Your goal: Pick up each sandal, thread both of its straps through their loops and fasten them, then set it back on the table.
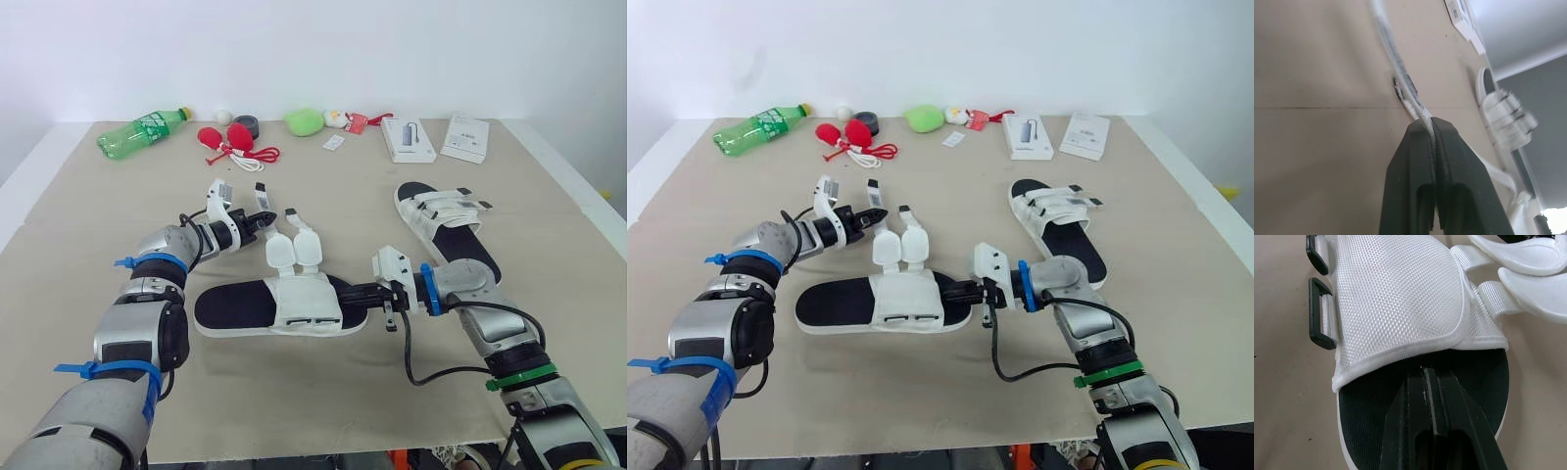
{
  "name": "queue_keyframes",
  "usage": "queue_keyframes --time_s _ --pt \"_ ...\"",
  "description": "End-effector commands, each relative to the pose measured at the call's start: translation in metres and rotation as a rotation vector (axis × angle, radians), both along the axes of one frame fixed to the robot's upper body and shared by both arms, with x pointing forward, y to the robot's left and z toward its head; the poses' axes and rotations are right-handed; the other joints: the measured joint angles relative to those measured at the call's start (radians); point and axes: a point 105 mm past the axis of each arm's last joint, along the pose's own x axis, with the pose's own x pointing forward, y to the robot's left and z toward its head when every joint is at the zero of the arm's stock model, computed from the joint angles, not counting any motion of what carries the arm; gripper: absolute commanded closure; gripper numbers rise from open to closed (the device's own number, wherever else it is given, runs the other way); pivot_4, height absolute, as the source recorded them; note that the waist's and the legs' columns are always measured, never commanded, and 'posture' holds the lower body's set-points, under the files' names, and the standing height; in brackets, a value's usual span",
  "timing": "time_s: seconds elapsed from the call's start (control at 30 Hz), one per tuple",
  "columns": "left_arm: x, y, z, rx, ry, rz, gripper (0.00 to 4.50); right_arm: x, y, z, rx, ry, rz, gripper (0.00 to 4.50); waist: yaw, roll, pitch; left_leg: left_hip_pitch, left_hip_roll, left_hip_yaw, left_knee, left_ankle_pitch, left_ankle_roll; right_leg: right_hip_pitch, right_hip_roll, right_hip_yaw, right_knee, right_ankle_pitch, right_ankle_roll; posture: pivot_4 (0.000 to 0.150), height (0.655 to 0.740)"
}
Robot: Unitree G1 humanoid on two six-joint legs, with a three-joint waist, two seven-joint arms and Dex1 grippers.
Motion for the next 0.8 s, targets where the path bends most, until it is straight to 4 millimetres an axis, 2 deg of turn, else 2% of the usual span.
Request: queue_keyframes --time_s 0.03,0.1,0.17,0.23,0.3,0.37,0.43,0.5,0.57,0.67,0.77,0.8 --pt "-0.007 -0.01 0.044 0.165 -0.367 -0.101 4.46 -0.002 0.0 0.008 0.007 -0.034 0.01 4.5 0.0 0.0 0.0 0.0 0.0 0.0 0.0 0.0 -0.001 0.0 0.0 0.0 0.0 0.0 0.0 0.15 0.74" --pt "-0.03 -0.022 0.061 0.37 -0.689 -0.186 4.46 -0.002 -0.001 0.007 0.001 -0.035 0.012 4.5 0.001 0.0 0.0 0.0 0.0 0.0 -0.001 0.0 -0.001 0.0 0.0 0.0 0.0 0.0 0.0 0.15 0.74" --pt "-0.065 -0.038 0.071 0.58 -1.044 -0.297 4.46 -0.001 -0.001 0.007 -0.003 -0.034 0.014 4.5 -0.003 0.0 0.0 0.001 0.0 0.001 -0.002 0.0 -0.002 0.0 0.0 0.002 -0.001 0.0 -0.001 0.15 0.74" --pt "-0.099 -0.048 0.066 0.72 -1.303 -0.422 4.46 0.0 -0.001 0.006 -0.005 -0.034 0.015 4.5 0.003 0.0 0.0 0.001 0.0 0.002 -0.003 0.0 -0.002 0.0 -0.001 0.002 -0.001 0.003 -0.007 0.15 0.74" --pt "-0.125 -0.05 0.058 0.791 -1.475 -0.518 4.46 0.001 0.0 0.005 -0.006 -0.034 0.017 4.5 0.006 0.0 0.0 0.001 0.0 0.002 -0.003 0.0 -0.002 0.0 -0.001 0.002 -0.001 0.003 -0.007 0.15 0.74" --pt "-0.147 -0.047 0.049 0.85 -1.625 -0.612 4.46 0.001 0.0 0.004 -0.007 -0.032 0.023 4.5 0.005 0.001 0.0 0.002 0.0 0.002 -0.002 0.0 -0.002 0.001 -0.001 0.002 -0.001 0.0 -0.001 0.15 0.74" --pt "-0.165 -0.042 0.045 0.884 -1.783 -0.671 4.46 0.002 0.001 0.003 -0.009 -0.031 0.03 4.5 0.004 0.0 0.0 0.002 0.0 0.003 -0.001 0.0 -0.001 0.001 -0.001 0.003 -0.001 0.0 -0.002 0.15 0.74" --pt "-0.178 -0.033 0.045 0.92 -1.956 -0.713 4.46 0.003 0.002 0.002 -0.011 -0.029 0.037 4.5 0.004 0.0 0.0 0.002 0.0 0.004 -0.001 0.002 0.001 0.001 -0.002 0.004 -0.001 0.0 -0.006 0.15 0.74" --pt "-0.182 -0.026 0.043 0.96 -2.065 -0.742 4.46 0.004 0.003 0.001 -0.014 -0.03 0.044 4.5 0.004 0.0 0.0 0.002 0.0 0.005 0.0 0.002 0.002 0.001 -0.002 0.004 -0.001 0.0 -0.006 0.15 0.74" --pt "-0.183 -0.02 0.037 1.001 -2.139 -0.791 4.46 0.006 0.005 0.0 -0.014 -0.031 0.054 4.5 0.004 0.0 0.0 0.002 0.0 0.008 0.001 0.004 0.004 0.001 -0.003 0.006 -0.001 0.002 -0.005 0.15 0.74" --pt "-0.182 -0.017 0.032 1.009 -2.099 -0.807 4.46 0.007 0.006 -0.001 -0.013 -0.031 0.061 4.5 0.001 0.0 0.0 0.002 0.0 0.009 0.001 0.004 0.004 0.001 -0.002 0.007 -0.001 0.002 -0.005 0.15 0.74" --pt "-0.182 -0.017 0.031 1.002 -2.08 -0.802 3.94 0.007 0.006 -0.001 -0.015 -0.03 0.065 4.5 0.001 0.0 0.0 0.002 0.0 0.009 0.001 0.004 0.004 0.0 -0.002 0.007 -0.001 0.002 -0.005 0.15 0.74"
